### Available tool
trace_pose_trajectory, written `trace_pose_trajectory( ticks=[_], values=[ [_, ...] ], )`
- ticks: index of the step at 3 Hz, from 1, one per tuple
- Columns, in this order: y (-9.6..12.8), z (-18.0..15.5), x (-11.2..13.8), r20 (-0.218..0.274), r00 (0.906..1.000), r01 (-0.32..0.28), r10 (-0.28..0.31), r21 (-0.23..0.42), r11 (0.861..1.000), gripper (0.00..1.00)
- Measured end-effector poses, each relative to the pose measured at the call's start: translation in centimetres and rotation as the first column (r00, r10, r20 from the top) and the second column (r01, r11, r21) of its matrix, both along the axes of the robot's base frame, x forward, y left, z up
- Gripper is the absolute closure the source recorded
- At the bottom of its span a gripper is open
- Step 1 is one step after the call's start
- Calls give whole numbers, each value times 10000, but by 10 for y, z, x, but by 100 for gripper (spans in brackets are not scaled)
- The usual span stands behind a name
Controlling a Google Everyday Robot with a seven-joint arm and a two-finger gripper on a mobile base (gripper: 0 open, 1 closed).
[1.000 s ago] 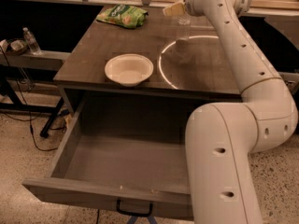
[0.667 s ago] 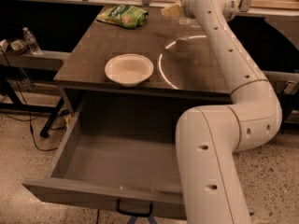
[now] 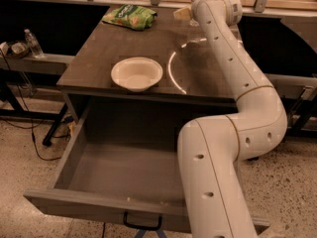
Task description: Place water bottle into top drawer
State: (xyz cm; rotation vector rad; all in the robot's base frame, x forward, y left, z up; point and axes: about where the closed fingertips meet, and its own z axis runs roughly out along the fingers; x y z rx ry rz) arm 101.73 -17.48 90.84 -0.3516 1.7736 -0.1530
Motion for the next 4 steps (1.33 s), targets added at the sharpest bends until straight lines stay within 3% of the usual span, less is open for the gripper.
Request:
trace_pose_trajectory(
  ticks=[1, 2, 4],
  values=[
    [-6, -2, 2, 13, 9996, 282, -282, 241, 9993, 0],
    [6, -6, 1, -67, 9999, -73, 79, 820, 9966, 0],
    [13, -8, 4, 61, 9996, -277, 272, 1175, 9927, 0]
  ],
)
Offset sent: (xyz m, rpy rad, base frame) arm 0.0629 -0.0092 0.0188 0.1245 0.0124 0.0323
